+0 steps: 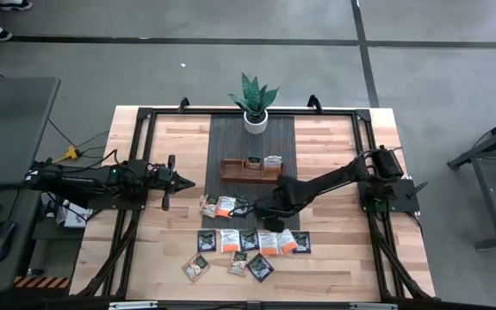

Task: Pick & Place Tea
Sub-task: Put the brown tea bag into the middle section of the wooden organizer

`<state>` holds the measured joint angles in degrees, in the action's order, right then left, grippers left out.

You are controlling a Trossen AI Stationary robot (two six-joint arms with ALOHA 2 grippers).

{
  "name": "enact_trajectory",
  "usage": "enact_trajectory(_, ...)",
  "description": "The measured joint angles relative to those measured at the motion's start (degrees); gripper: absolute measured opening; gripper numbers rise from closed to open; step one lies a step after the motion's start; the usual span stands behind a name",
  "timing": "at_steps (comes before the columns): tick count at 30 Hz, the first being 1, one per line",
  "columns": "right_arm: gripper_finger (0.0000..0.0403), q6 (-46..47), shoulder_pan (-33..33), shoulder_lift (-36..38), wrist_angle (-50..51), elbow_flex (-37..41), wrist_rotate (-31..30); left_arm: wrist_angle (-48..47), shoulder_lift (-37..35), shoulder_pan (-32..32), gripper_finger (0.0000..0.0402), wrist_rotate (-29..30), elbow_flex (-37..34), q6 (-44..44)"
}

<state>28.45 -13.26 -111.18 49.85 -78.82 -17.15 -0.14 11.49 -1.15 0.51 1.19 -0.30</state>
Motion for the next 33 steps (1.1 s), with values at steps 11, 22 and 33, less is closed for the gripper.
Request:
enact_trajectory(11,0.0,-5.04,-0.31,0.18,0.74,-3.11,-9.77,0.0,0.01,0.0,0.0001,0.0,0.02,0.0)
enact_trajectory(22,0.0,-17.47,1.13,0.24,-2.73,-4.05,-32.55,0.0,0.0,0.0,0.0001,0.0,0.02,0.0)
enact_trajectory(33,0.0,-31.51,5.4,-2.54,-10.89,-4.07,-39.37,0.0,0.02,0.0,0.0001,0.01,0.01,0.0)
